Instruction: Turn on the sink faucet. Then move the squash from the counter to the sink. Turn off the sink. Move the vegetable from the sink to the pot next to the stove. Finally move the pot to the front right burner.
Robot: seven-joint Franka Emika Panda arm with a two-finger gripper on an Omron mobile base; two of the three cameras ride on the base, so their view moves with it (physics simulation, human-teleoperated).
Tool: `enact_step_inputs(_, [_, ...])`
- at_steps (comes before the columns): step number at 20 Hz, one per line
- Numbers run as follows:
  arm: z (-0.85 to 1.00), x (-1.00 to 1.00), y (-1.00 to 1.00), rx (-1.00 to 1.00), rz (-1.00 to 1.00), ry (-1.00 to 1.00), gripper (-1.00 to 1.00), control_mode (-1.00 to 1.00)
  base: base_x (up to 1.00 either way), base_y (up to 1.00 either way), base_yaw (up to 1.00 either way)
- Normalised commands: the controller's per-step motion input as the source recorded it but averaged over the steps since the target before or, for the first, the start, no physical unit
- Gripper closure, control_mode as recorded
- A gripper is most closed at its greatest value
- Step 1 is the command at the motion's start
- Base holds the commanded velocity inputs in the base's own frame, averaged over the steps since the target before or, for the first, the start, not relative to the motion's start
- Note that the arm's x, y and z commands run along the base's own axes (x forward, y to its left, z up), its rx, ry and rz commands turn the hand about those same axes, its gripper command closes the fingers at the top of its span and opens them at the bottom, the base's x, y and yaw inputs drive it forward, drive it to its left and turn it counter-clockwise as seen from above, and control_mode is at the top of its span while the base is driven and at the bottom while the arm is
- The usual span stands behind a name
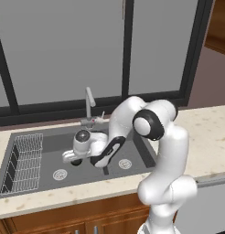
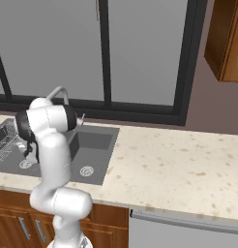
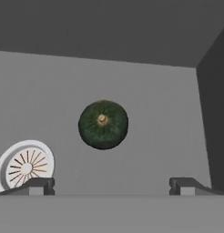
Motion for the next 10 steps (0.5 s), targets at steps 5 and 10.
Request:
enact_step_inputs(5, [-0.12, 0.2, 0.2, -0.03, -0.04, 0.04, -1.0, -1.0, 0.0, 0.0, 0.0])
enact_step_inputs(10, [-0.03, 0.24, 0.12, -0.03, -0.04, 0.08, -1.0, -1.0, 0.0, 0.0, 0.0])
